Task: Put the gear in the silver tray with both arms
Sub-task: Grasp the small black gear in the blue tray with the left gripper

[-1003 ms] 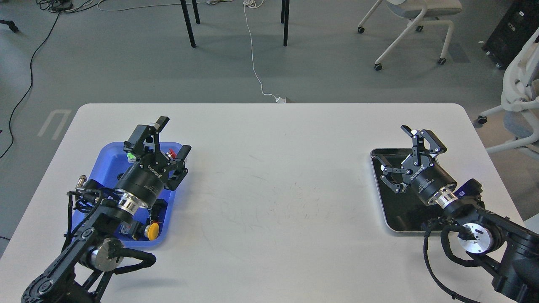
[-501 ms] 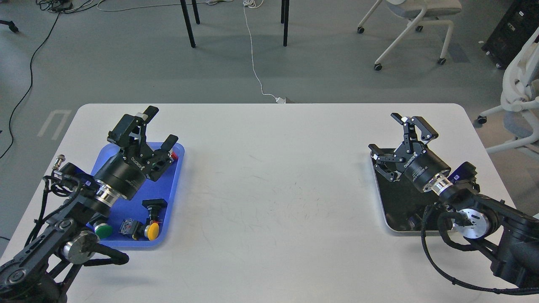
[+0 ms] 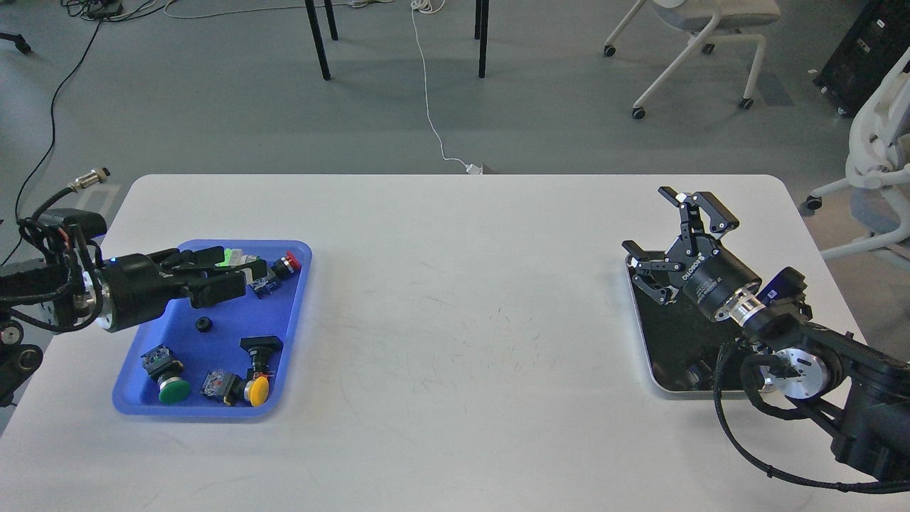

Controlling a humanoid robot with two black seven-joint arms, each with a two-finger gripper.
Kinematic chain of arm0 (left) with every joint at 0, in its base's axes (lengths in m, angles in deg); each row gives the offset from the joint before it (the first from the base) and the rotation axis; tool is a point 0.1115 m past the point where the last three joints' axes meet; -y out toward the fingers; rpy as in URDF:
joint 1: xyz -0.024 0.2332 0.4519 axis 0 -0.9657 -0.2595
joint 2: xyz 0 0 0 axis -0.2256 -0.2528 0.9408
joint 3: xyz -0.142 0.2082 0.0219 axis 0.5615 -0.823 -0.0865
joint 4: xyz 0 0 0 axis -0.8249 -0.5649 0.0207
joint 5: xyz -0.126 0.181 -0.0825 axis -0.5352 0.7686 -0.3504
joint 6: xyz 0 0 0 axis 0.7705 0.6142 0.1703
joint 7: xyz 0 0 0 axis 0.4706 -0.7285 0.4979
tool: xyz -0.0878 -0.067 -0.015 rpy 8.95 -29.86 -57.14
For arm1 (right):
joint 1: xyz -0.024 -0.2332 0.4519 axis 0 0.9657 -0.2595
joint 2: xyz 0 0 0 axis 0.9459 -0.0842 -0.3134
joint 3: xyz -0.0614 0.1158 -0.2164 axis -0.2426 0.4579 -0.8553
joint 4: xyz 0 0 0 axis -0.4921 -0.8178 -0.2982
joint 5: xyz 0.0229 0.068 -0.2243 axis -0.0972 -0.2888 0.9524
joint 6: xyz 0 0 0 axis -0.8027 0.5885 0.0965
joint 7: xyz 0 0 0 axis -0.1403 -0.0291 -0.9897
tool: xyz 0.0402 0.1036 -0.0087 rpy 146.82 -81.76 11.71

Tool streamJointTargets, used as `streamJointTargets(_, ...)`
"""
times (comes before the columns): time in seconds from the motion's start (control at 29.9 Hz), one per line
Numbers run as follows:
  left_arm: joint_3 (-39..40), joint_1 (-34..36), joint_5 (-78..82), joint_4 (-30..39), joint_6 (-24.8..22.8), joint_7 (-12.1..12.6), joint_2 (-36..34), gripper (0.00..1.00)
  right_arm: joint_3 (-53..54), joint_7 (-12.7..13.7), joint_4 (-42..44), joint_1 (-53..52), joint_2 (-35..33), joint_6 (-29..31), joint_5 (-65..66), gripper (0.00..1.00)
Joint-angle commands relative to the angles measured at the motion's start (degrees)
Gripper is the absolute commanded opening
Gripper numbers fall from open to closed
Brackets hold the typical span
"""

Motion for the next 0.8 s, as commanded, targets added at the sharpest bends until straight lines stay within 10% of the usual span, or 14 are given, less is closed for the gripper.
streamJointTargets(0.0, -7.73, 5.33, 7.63, -6.26, 3.4, 0.02, -0.41, 0.94, -0.02, 0.0, 0.01, -0.11, -0.07, 0.0, 0.0, 0.99)
streamJointTargets(0.77, -24.37, 16.42, 8.08, -25.34, 3.23, 0.02, 6.18, 0.58, 0.07, 0.0, -0.16, 0.33, -0.15, 0.0, 0.0, 0.99)
